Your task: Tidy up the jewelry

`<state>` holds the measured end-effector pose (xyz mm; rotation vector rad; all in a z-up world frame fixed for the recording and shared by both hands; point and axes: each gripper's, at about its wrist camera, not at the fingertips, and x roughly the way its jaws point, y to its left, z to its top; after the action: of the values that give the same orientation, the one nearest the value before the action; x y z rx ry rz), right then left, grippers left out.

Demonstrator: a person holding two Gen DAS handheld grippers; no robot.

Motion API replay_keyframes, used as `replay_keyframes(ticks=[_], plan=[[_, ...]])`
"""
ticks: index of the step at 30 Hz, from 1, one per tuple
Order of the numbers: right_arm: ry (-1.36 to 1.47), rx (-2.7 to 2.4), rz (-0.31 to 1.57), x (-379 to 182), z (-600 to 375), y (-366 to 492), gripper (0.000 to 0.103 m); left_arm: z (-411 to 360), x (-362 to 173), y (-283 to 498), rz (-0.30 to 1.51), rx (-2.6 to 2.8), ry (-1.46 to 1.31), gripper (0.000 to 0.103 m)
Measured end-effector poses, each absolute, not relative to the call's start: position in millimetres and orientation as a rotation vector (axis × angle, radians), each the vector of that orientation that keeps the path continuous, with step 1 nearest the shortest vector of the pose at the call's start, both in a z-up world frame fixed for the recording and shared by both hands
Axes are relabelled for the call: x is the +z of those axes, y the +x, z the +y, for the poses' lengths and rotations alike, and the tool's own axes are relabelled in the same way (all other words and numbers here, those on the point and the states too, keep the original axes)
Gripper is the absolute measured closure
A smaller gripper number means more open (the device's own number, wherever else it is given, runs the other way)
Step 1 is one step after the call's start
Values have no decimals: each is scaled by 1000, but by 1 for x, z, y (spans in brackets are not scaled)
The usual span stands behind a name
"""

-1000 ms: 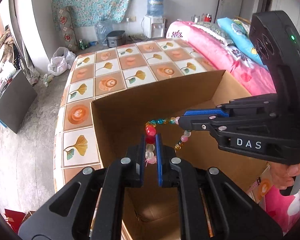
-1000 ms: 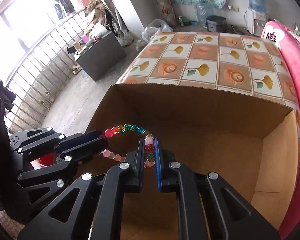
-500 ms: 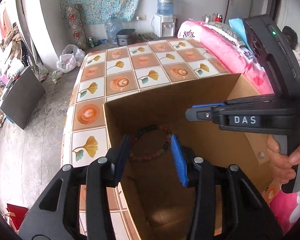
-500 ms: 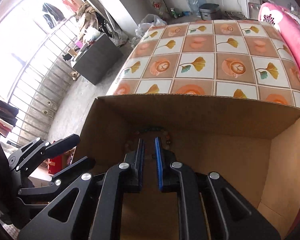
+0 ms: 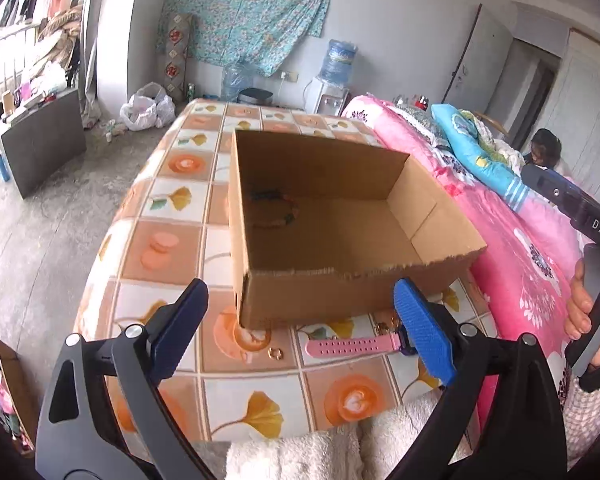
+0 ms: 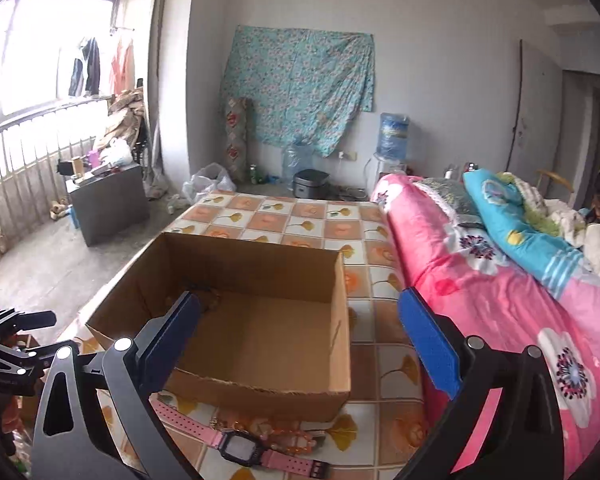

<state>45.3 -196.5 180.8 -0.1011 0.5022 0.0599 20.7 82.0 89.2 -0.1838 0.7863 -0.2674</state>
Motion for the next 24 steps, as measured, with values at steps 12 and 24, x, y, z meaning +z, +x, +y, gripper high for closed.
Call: replay_keyframes(ticks=[12, 24], plan=[[43, 119, 802, 57, -222, -7, 7, 59, 1, -6, 923, -347, -303, 10], [208, 211, 943, 13, -251, 50, 14, 19, -5, 16, 844, -373, -78, 8]])
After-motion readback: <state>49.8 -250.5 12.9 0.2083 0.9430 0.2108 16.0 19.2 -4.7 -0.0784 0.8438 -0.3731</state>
